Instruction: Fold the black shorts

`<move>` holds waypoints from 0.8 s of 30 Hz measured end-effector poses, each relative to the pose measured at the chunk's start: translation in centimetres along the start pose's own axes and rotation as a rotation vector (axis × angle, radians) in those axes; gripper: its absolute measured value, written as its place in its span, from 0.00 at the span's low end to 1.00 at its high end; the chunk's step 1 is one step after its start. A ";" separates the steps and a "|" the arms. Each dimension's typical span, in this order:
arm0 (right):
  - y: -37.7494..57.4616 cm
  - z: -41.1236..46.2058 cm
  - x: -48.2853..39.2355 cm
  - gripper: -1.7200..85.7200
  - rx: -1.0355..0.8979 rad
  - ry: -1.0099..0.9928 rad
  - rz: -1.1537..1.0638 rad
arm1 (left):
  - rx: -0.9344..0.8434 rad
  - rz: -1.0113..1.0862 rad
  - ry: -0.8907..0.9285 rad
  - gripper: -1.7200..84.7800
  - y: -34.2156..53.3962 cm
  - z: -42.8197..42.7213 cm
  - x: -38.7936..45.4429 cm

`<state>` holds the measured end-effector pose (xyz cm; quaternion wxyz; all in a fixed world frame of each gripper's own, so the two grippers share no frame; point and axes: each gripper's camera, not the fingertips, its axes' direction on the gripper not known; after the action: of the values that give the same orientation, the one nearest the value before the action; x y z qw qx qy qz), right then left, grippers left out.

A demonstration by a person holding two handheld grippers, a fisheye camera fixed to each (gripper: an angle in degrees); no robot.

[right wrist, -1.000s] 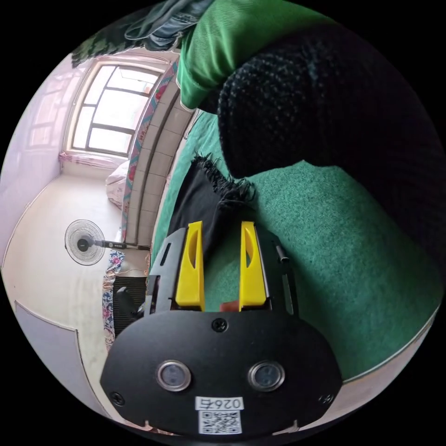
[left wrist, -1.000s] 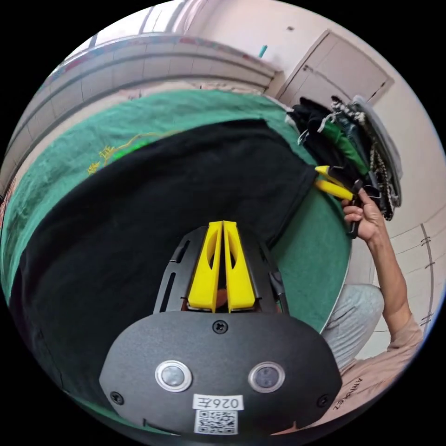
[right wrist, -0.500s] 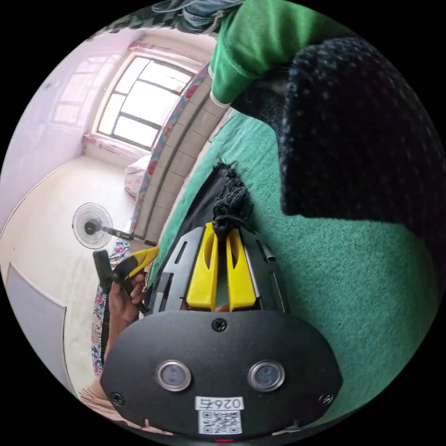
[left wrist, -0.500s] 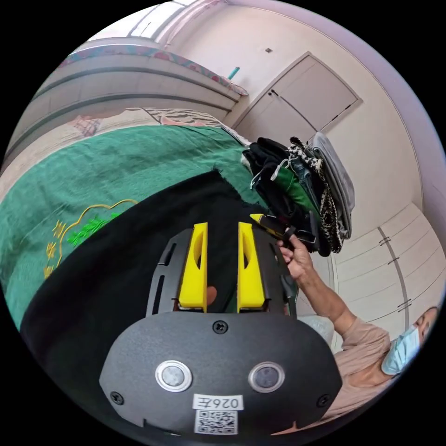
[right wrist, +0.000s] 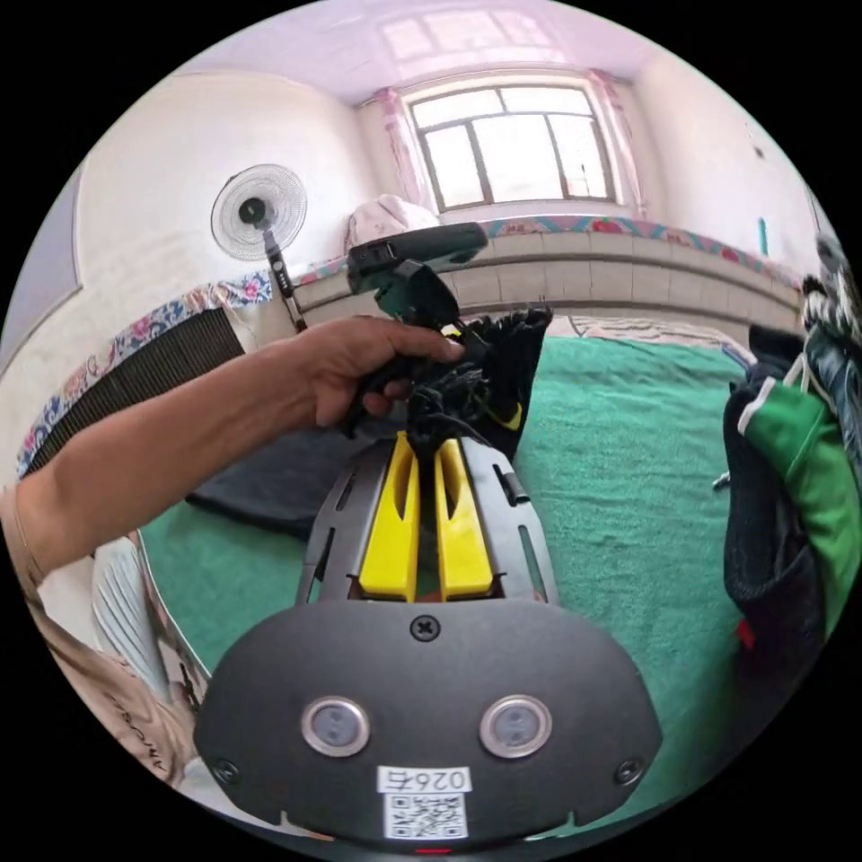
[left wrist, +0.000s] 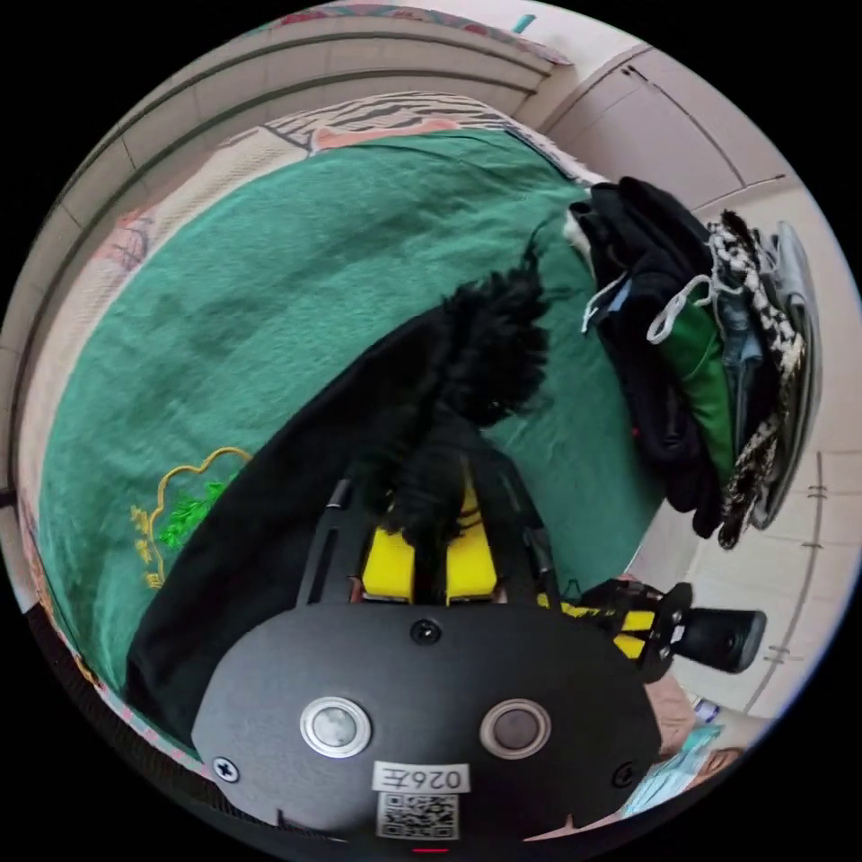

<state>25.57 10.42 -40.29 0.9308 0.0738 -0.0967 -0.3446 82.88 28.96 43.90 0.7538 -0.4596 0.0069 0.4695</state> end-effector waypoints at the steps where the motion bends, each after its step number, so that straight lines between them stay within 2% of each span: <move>1: 1.0 -0.2 -0.8 0.00 0.005 -0.010 -0.006 | 0.021 0.011 0.030 0.04 1.1 -1.3 -0.7; 7: 8.8 -0.1 -9.3 0.00 0.021 -0.231 -0.060 | 0.154 0.033 0.136 0.03 10.3 -8.9 -6.9; 13: 16.2 6.8 -22.5 0.00 -0.114 -0.339 -0.231 | 0.304 -0.078 0.262 0.03 24.5 -11.4 -17.8; 19: 26.2 20.4 -32.2 0.01 -0.297 -0.416 -0.254 | 0.396 -0.247 0.405 0.04 36.9 -8.1 -28.8; 21: 31.4 28.3 -35.6 0.03 -0.434 -0.394 -0.294 | 0.397 -0.311 0.427 0.05 39.5 -6.4 -31.6; 24: 37.9 35.3 -37.6 0.07 -0.585 -0.344 -0.299 | 0.424 -0.378 0.591 0.05 43.5 -3.9 -36.0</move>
<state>13.17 61.06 -3.15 0.8221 -0.2411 -0.1375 -0.4971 33.34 6.88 27.70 0.8704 -0.4024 0.2352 0.1586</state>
